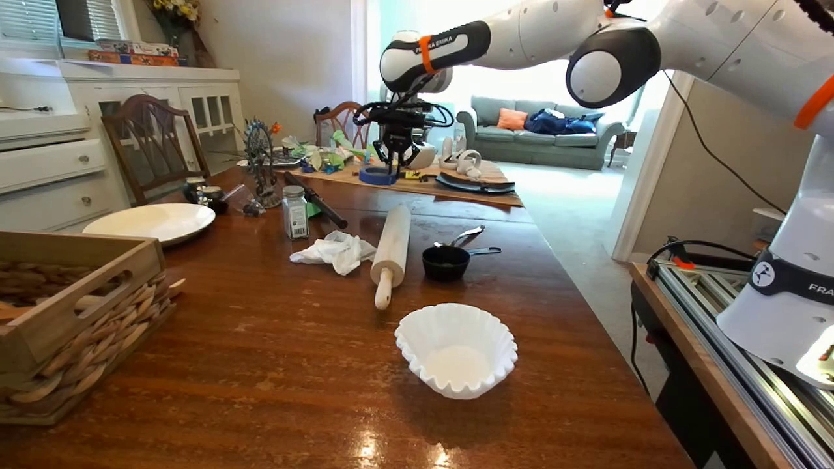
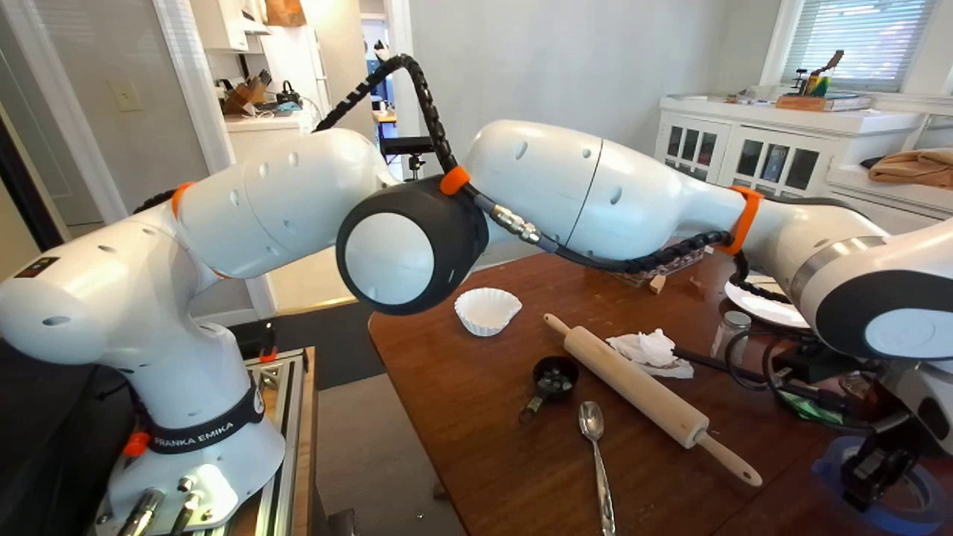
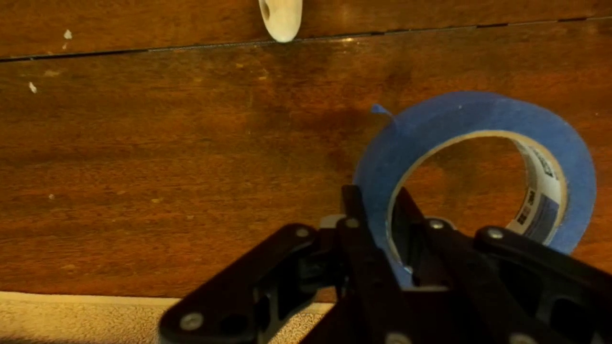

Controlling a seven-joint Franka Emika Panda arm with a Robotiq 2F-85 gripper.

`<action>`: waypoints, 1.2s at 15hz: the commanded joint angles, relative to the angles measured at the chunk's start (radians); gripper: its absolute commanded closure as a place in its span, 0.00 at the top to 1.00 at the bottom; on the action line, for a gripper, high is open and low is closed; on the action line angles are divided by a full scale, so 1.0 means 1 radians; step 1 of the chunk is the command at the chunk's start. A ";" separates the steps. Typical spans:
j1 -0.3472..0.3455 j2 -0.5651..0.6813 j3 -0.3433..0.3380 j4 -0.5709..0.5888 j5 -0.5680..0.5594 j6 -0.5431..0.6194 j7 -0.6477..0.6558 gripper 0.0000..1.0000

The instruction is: Move the masking tape forward

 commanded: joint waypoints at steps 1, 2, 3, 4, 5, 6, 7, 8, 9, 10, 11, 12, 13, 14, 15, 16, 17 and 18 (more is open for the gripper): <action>-0.037 0.068 0.060 0.110 -0.053 -0.031 0.017 0.05; -0.039 0.078 0.066 0.123 -0.064 -0.025 0.017 0.05; -0.042 0.085 0.071 0.134 -0.075 -0.028 0.018 0.05; -0.046 0.092 0.078 0.145 -0.083 -0.031 0.020 0.05; -0.047 0.101 0.079 0.157 -0.093 -0.025 0.020 0.05; -0.049 0.107 0.081 0.167 -0.103 -0.027 0.018 0.05; -0.051 0.115 0.082 0.179 -0.113 -0.026 0.014 0.05; -0.053 0.123 0.085 0.190 -0.120 -0.024 0.014 0.05; -0.056 0.129 0.088 0.200 -0.126 -0.027 0.012 0.05; -0.058 0.135 0.090 0.211 -0.131 -0.030 0.012 0.05; -0.060 0.141 0.092 0.220 -0.136 -0.032 0.012 0.05; -0.062 0.147 0.093 0.230 -0.141 -0.034 0.015 0.10; -0.065 0.152 0.096 0.242 -0.143 -0.032 0.015 0.44; -0.068 0.154 0.101 0.254 -0.143 -0.031 0.012 0.45; -0.071 0.155 0.102 0.267 -0.144 -0.028 0.014 0.51; -0.075 0.147 0.107 0.274 -0.143 -0.045 0.014 0.58; -0.076 0.142 0.104 0.281 -0.148 -0.055 0.019 0.67; -0.079 0.131 0.104 0.285 -0.152 -0.085 0.013 0.74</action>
